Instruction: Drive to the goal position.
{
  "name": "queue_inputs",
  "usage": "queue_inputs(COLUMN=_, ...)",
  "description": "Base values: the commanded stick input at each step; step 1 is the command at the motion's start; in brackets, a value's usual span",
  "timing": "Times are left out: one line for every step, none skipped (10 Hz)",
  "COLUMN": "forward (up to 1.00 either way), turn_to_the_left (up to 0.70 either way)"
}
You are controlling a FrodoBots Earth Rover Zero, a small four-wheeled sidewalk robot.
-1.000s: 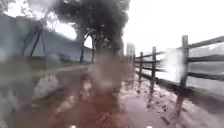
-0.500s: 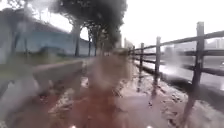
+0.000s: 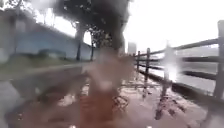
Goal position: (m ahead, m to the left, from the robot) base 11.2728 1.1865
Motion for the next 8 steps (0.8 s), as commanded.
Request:
queue_inputs(forward=1.00, turn_to_the_left=0.00)
queue_inputs(forward=1.00, turn_to_the_left=0.00)
queue_inputs(forward=1.00, turn_to_the_left=0.00)
queue_inputs(forward=1.00, turn_to_the_left=0.00)
queue_inputs(forward=1.00, turn_to_the_left=0.00)
queue_inputs(forward=1.00, turn_to_the_left=0.00)
queue_inputs(forward=1.00, turn_to_the_left=0.00)
queue_inputs(forward=1.00, turn_to_the_left=0.00)
